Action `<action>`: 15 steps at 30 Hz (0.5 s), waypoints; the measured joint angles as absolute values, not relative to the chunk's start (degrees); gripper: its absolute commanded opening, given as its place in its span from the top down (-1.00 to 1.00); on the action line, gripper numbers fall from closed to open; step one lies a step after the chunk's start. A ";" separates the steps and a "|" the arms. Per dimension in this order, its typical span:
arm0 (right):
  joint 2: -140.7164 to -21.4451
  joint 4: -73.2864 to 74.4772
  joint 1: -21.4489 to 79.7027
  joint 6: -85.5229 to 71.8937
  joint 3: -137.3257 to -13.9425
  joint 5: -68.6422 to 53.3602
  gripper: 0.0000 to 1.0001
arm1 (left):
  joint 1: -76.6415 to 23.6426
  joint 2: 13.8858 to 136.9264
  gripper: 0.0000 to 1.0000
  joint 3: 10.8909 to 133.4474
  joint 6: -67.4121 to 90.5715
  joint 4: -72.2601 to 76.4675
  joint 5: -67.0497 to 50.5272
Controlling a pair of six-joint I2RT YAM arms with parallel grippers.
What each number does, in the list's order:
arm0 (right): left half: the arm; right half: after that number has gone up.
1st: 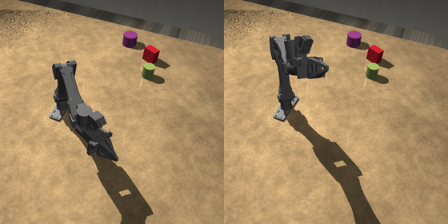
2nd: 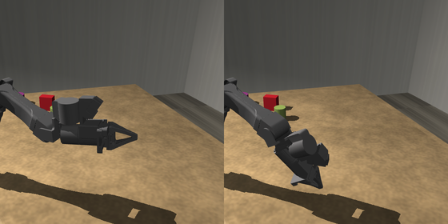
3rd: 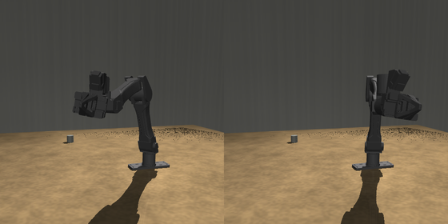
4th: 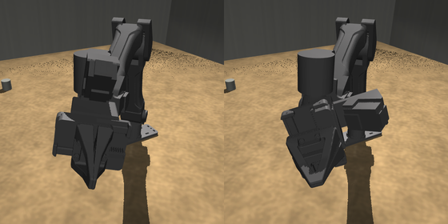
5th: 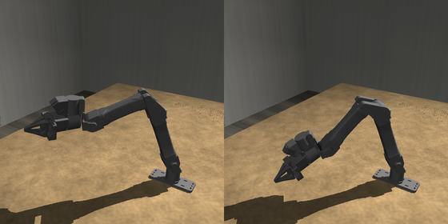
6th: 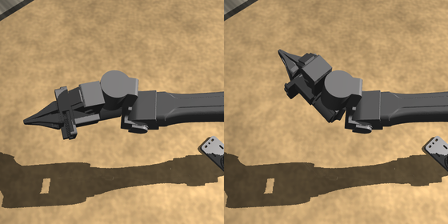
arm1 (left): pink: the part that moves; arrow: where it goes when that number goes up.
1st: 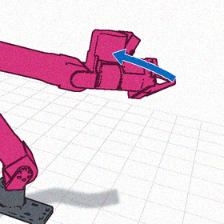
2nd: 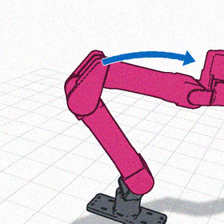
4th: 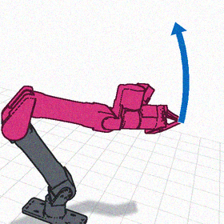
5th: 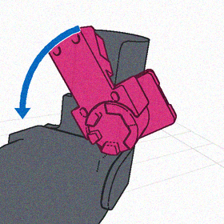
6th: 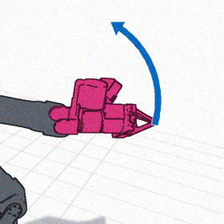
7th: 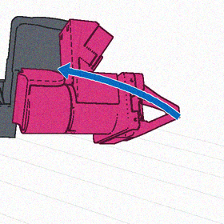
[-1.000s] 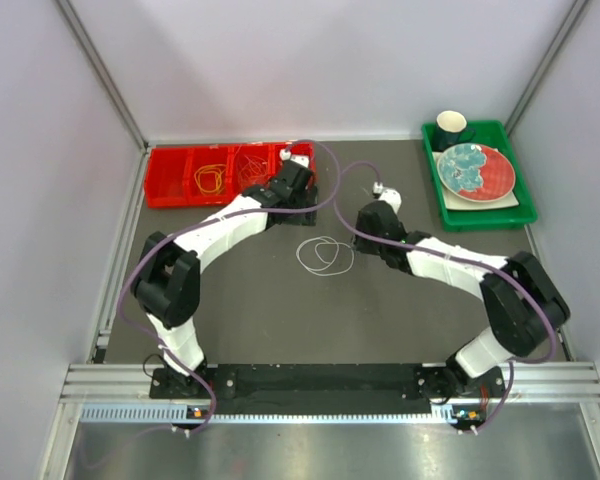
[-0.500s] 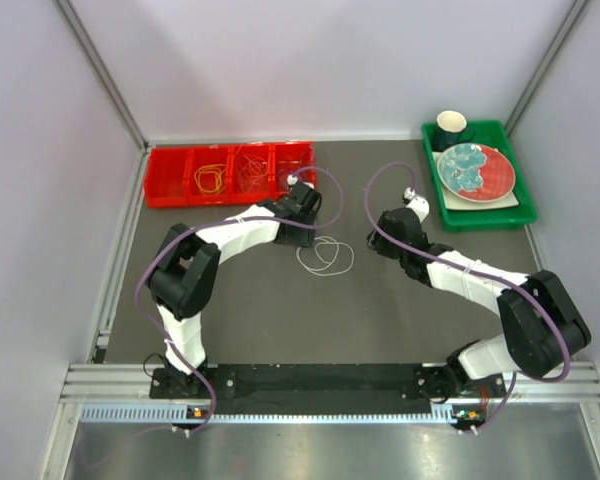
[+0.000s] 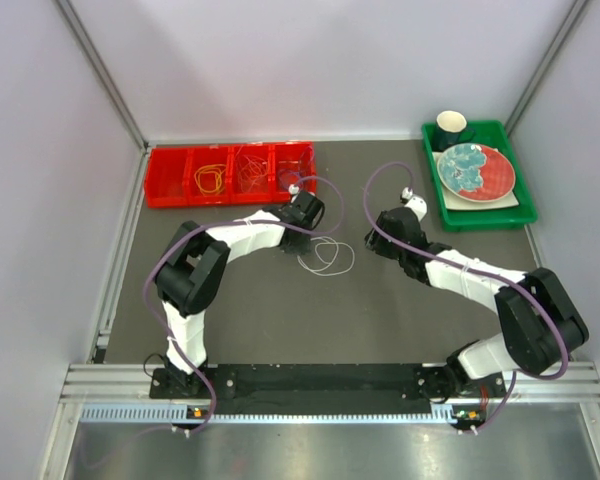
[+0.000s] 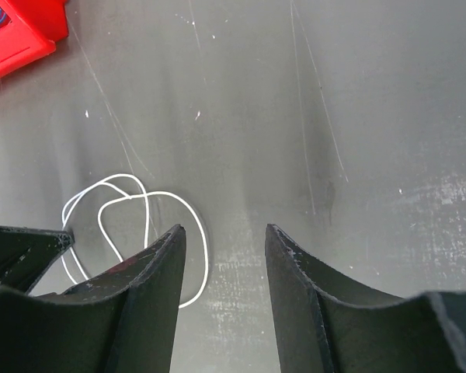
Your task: Untangle the cables
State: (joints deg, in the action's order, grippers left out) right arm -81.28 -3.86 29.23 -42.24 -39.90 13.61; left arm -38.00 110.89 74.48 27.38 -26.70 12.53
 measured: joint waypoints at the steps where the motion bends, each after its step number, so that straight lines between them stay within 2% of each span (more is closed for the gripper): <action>1: -81.30 -3.86 29.23 -42.24 -39.90 13.56 0.09 | -38.00 110.91 1.00 74.52 27.33 -26.68 12.62; 9: -81.30 -3.77 29.23 -42.22 -40.07 13.19 0.09 | -36.88 111.24 1.00 76.77 26.52 -29.67 14.46; 15: -81.56 -3.99 29.23 -42.22 -40.34 12.99 0.09 | -30.00 109.45 1.00 82.59 23.94 -33.82 14.61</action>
State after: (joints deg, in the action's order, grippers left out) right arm -81.56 -3.99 29.23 -42.22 -40.34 12.99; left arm -30.00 109.45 82.59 23.94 -33.82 14.61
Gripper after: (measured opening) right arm 0.455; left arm 0.010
